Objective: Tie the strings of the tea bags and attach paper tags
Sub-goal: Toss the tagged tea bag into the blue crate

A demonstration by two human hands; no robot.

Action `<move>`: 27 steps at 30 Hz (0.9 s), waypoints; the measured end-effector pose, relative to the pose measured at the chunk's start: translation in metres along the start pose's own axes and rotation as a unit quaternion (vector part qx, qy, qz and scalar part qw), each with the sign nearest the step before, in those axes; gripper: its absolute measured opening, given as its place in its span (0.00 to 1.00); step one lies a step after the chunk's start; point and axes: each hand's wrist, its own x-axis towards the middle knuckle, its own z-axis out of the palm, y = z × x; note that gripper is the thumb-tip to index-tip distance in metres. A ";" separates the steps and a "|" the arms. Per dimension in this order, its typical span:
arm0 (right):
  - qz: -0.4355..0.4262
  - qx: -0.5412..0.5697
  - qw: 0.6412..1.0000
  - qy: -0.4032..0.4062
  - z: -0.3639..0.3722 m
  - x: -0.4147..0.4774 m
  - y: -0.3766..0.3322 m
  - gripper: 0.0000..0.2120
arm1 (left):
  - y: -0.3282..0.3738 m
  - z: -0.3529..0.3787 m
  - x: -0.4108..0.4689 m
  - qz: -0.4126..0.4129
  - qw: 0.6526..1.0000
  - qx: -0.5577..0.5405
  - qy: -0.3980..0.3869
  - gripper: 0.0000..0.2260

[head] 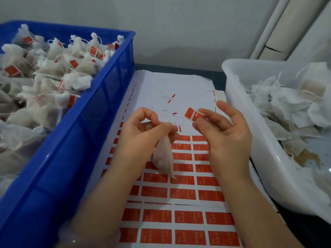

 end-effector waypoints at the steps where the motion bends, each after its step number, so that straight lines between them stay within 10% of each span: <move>1: 0.017 0.007 1.000 -0.001 -0.001 0.000 0.001 0.17 | 0.001 0.000 -0.001 0.009 1.000 0.014 -0.004 0.10; 15: 0.096 0.191 0.976 -0.043 -0.006 0.006 0.002 0.18 | 0.005 -0.002 -0.009 0.054 0.995 0.077 -0.020 0.12; 27: 0.076 0.056 0.990 -0.105 0.000 -0.003 0.005 0.26 | 0.000 0.001 -0.007 0.064 0.989 0.038 -0.128 0.21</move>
